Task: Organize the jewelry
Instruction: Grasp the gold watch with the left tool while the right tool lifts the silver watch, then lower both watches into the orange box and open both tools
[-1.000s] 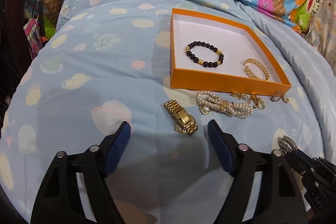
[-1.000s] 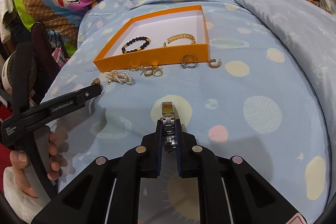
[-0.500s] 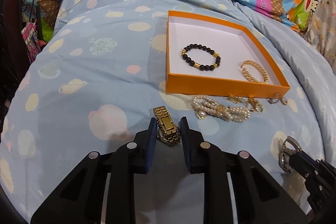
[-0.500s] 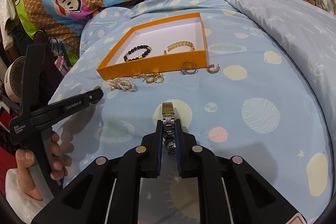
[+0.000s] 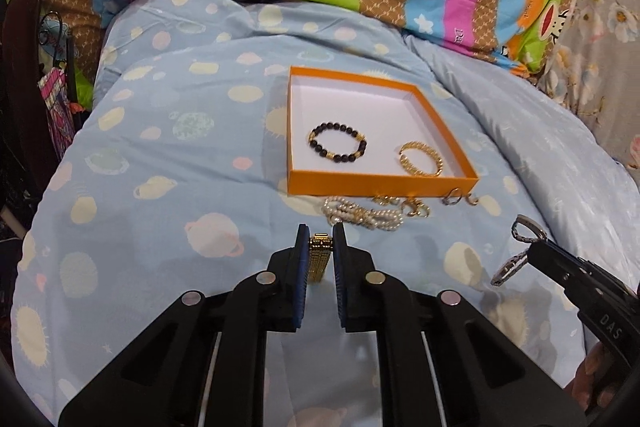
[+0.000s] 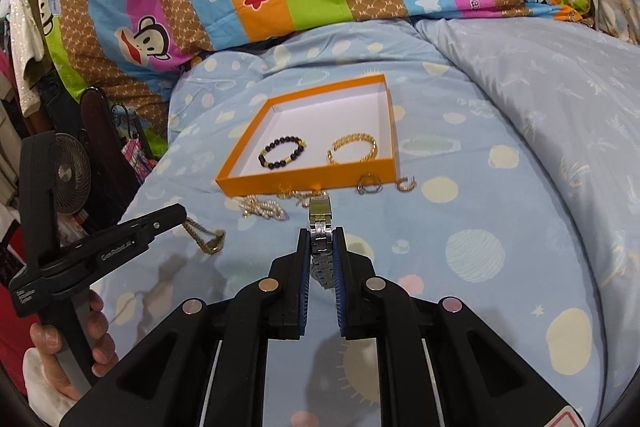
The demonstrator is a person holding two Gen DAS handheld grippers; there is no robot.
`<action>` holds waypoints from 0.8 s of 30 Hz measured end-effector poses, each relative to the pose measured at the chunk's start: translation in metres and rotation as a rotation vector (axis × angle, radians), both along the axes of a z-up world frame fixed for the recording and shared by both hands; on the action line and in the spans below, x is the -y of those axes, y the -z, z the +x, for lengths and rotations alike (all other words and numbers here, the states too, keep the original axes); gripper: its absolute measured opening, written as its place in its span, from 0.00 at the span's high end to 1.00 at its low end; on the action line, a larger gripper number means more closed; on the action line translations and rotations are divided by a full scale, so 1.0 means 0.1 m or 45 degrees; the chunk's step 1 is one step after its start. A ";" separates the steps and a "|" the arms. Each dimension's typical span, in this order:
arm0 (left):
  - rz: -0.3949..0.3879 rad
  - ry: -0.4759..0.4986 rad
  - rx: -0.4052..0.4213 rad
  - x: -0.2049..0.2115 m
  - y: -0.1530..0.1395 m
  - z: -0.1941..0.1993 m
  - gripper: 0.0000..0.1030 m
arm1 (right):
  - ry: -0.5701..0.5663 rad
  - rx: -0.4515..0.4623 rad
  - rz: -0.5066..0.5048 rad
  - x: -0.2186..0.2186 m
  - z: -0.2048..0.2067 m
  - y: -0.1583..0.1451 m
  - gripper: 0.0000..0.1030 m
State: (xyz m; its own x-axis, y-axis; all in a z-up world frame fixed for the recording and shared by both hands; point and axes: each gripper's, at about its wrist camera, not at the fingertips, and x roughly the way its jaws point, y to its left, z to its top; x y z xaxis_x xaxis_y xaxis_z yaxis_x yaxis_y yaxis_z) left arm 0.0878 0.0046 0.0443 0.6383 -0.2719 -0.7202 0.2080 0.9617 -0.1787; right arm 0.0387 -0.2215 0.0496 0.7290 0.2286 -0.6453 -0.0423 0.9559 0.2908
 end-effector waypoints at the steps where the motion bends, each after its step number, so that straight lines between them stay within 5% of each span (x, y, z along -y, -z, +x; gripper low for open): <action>1: -0.010 -0.001 0.005 -0.02 -0.03 -0.01 0.90 | 0.004 0.005 0.002 0.01 0.00 -0.02 0.90; 12: -0.028 0.027 0.108 -0.04 -0.46 0.06 0.90 | 0.023 0.105 -0.011 0.11 0.25 -0.37 0.90; 24: -0.002 0.064 0.178 0.36 -0.74 1.07 0.90 | 0.003 0.140 -0.028 0.04 1.38 -0.57 0.90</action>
